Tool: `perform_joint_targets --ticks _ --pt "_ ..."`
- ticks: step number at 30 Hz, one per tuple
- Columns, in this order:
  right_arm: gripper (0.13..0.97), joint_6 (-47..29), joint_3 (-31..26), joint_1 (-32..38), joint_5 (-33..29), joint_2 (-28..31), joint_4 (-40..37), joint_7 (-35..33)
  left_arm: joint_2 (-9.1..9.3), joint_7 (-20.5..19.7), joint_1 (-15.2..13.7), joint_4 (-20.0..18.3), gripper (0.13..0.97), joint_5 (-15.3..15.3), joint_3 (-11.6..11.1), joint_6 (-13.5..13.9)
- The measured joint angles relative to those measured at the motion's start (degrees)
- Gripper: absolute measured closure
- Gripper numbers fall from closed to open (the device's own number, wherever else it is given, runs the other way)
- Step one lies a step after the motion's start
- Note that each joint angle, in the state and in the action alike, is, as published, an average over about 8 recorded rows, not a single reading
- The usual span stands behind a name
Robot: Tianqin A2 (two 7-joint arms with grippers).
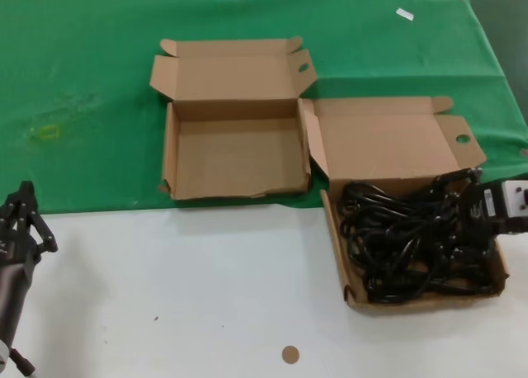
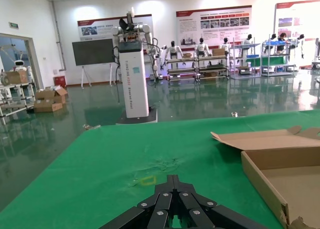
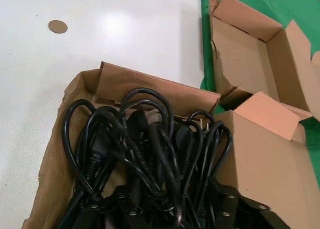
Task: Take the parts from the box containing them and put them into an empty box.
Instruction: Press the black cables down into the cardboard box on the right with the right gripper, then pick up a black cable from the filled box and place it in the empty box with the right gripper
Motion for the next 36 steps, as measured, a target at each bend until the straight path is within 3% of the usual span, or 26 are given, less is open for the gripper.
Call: perform_joint_targets --ticks 2,10,19,36 --pt "0.460 -0.12 -0.26 0.16 -0.24 -0.24 -0.22 -0.01 0.00 0.00 0.00 0.00 0.953 0.00 0.00 0.00" --pt "0.682 -0.64 -1.31 0.64 -1.28 -0.89 -1.08 0.00 0.00 0.00 0.00 0.00 0.953 0.00 0.00 0.00" --pt "0.837 -0.96 -1.85 1.18 -2.03 -1.21 -1.28 0.24 0.00 0.00 0.00 0.00 0.953 0.00 0.00 0.00" --pt "0.883 -3.47 -0.54 1.56 -0.85 1.80 6.43 5.20 0.00 0.00 0.00 0.00 0.953 0.00 0.00 0.00"
